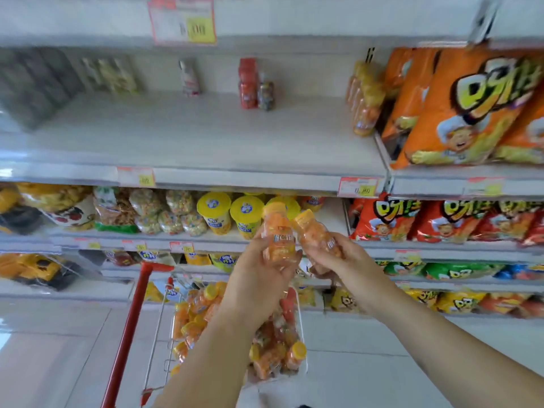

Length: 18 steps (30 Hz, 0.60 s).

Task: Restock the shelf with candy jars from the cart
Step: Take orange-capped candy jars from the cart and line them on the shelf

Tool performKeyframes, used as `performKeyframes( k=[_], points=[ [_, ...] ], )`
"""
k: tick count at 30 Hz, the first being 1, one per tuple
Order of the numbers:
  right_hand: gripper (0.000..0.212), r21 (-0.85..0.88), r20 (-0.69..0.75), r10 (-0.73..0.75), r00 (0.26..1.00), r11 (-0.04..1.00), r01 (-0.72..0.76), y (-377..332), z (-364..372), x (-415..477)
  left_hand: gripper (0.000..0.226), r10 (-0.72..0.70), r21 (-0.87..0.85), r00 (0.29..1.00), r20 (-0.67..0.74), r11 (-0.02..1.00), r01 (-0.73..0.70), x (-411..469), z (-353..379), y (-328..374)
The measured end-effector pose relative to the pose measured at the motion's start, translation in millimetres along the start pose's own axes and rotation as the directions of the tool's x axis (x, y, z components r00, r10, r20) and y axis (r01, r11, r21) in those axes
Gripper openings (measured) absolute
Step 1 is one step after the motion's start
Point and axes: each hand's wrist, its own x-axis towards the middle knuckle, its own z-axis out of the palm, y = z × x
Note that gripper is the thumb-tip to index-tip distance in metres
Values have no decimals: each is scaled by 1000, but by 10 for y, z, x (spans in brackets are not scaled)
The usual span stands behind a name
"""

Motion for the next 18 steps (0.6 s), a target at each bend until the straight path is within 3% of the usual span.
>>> performKeyframes(
  k=[2, 5, 6, 11, 15, 18],
  points=[
    [26, 68, -29, 8, 1000, 998, -6, -128, -18, 5, 65, -58, -227, 995, 79, 971, 74, 83, -13, 78],
    [31, -21, -78, -51, 996, 999, 49, -327, -64, 70, 26, -9, -519, 978, 209, 846, 119, 195, 10, 399],
    [33, -78, -94, -82, 992, 994, 75, -405, -84, 107, 24, 29, -553, 967, 254, 825, 121, 240, 15, 494],
    [40, -179, -264, -247, 932, 962, 205, -852, -157, 377, 48, 83, -470, 960, 268, 881, 55, 551, -53, 878],
    [44, -252, -505, -359, 785, 931, 264, -942, -333, 827, 58, 116, -457, 962, 248, 889, 11, 847, -109, 1025],
    [45, -347, -602, -384, 700, 915, 204, -933, -524, 1139, 57, 110, -463, 962, 249, 886, 18, 983, -108, 1090]
  ],
)
